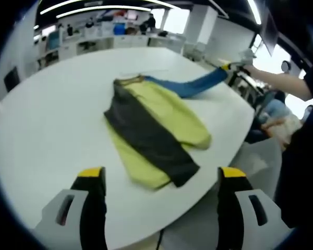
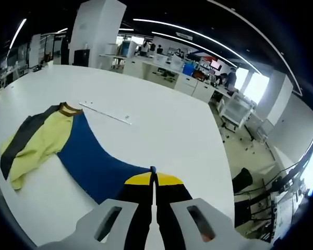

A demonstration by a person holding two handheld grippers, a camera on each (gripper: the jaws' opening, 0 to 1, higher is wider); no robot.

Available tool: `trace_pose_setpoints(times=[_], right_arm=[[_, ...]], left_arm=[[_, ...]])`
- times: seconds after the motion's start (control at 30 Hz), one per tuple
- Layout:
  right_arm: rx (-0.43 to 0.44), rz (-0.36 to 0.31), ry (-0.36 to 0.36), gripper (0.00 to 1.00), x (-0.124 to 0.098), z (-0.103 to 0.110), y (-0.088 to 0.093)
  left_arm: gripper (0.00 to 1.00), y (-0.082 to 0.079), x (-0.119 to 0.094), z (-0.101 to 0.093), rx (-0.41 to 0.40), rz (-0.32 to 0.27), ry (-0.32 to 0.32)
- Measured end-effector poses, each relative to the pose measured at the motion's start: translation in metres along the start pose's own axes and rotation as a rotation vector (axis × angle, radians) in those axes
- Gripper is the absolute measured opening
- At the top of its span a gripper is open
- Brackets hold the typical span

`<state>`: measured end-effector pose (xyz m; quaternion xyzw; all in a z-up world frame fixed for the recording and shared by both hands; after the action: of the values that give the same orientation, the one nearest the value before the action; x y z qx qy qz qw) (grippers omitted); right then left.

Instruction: Fold the garment on the visible template until the final outline fits inside the template.

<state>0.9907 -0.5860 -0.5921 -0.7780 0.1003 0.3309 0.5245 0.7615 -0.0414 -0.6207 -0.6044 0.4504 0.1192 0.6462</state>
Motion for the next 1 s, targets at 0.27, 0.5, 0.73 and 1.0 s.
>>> trace_pose_setpoints(times=[0.27, 0.5, 0.73, 1.0], right_arm=[[0.091, 0.022, -0.009, 0.01, 0.011, -0.009, 0.028], [0.127, 0.052, -0.003, 0.01, 0.021, -0.015, 0.044], [0.133, 0.071, -0.001, 0.01, 0.030, -0.019, 0.051], [0.136, 0.116, 0.008, 0.01, 0.043, -0.025, 0.066]], left_arm=[[0.84, 0.000, 0.006, -0.004, 0.015, 0.021, 0.005], [0.84, 0.001, 0.010, -0.006, 0.014, 0.030, 0.007], [0.84, 0.001, 0.012, -0.002, 0.009, 0.037, -0.004], [0.84, 0.008, 0.013, 0.001, 0.007, 0.062, -0.014]])
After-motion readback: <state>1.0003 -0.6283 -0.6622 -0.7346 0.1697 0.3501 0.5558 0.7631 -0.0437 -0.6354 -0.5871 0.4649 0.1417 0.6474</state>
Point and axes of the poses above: the point that each gripper's makers call its tool centre point, and the gripper's own axes: x roughly forward along the fingers, z roughly to its left, y roughly out of its underside, the point moved 4 cm from there along -x, roughly backward along the fingers, and after that the axes turned 6 degrees about -y, right-handed, at the moved point
